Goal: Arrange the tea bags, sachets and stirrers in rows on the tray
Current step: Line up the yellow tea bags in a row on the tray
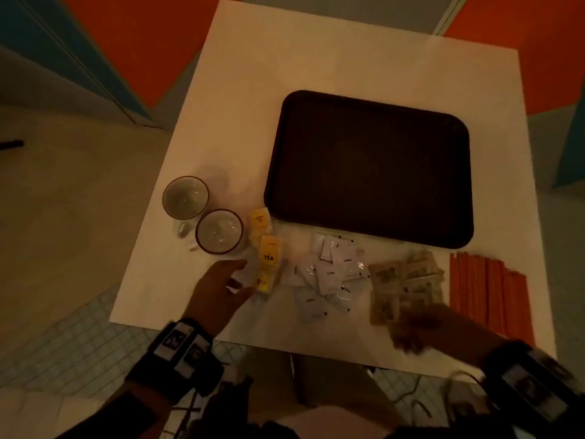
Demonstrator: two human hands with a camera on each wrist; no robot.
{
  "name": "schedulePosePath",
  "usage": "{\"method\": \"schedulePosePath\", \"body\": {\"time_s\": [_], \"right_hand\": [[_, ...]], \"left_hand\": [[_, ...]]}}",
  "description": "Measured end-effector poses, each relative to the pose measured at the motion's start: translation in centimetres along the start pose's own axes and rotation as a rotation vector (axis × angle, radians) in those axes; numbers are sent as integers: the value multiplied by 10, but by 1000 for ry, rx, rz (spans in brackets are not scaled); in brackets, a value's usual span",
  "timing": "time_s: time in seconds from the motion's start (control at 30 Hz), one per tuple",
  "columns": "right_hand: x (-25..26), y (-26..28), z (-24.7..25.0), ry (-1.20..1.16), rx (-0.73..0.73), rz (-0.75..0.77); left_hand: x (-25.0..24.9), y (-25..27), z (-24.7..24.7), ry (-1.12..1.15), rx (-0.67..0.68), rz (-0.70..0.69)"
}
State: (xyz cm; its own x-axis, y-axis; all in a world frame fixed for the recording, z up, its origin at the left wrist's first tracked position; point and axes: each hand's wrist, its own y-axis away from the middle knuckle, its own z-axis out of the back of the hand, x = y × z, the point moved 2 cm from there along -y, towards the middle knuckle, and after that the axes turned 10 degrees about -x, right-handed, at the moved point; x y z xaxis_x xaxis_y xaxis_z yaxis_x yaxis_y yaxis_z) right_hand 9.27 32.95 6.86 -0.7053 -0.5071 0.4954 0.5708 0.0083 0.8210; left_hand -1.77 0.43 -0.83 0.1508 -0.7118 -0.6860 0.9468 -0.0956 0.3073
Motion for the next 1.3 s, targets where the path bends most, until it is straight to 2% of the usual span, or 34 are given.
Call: {"method": "schedulePosePath", "body": {"time_s": [0.13,0.2,0.33,0.47,0.67,0.77,0.83,0.93,0.97,1.1,1.23,1.3], "right_hand": [[81,-65,-19,171,-287,322],[104,-90,-35,188,-316,392],[125,-126,-63,223,-270,384],[123,-135,-76,80,-306,382],[122,-132,-82,111,-271,590],[126,-128,-77,122,-203,691],[132,-129,-71,194,-157,683],[146,-137,-63,276,-312,690],[152,-139,-62,308,-323,690],[168,-153,-73,631,-177,697],[170,-160,-80,740,-191,634],[171,-160,-81,755,-177,670]], "left_hand": [[-5,-3,-13,-10,33,19],[-10,-4,-15,18,21,9],[-14,-11,-16,86,-18,12],[-10,-14,-20,140,-14,41],[-13,-11,-23,236,5,-20],[-9,-12,-24,170,-44,-48],[-5,-12,-25,145,-51,-101],[-2,-11,-27,147,-53,-165],[-1,-11,-28,140,-65,-191],[-1,-7,-31,132,-92,-292],[-4,-4,-28,118,-27,-112],[-5,-6,-26,114,-9,-85]]}}
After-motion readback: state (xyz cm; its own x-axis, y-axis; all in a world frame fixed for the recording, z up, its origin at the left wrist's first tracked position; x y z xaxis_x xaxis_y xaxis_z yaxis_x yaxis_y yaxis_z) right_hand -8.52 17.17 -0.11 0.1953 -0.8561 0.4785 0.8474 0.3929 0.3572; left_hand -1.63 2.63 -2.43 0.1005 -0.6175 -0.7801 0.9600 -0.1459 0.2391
